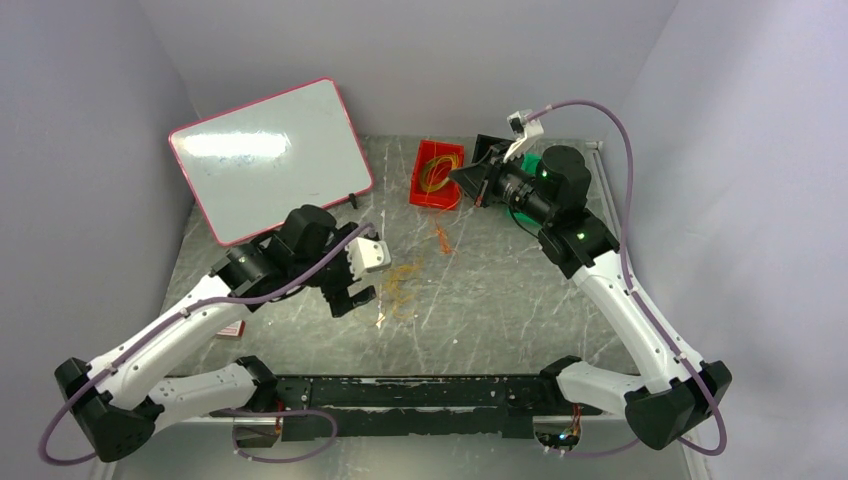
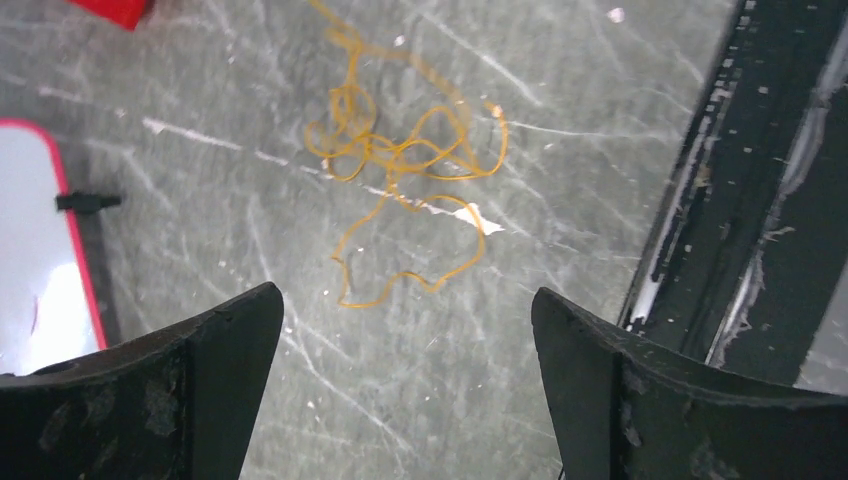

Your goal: Untangle the cables

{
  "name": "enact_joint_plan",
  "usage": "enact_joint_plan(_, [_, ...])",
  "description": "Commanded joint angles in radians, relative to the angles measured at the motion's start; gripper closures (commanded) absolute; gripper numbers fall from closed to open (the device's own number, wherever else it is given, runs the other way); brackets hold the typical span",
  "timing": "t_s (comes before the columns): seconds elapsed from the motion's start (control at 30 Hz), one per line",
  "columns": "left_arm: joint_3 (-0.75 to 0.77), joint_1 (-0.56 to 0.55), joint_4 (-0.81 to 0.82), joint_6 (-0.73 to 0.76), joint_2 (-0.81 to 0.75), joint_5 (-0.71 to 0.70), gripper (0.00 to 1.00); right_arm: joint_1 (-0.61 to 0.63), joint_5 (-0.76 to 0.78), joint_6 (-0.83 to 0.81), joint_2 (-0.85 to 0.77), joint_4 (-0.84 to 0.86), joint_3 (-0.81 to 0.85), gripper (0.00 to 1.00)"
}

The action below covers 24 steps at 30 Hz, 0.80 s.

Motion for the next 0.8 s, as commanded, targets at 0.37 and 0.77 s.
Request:
enact_joint_plan(0.37, [-0.388, -0.004, 0.972, -0.2, -0.199, -0.016, 0.0, 0.004, -0.121, 0.067, -0.028, 0.073, -0.011, 1.0])
enact_joint_plan(0.77, [-0.527, -0.006, 1.517, -0.111, 0.101, 0.078, 0.06, 0.003, -0.29, 0.09, -0.041, 0.089, 0.067, 1.0])
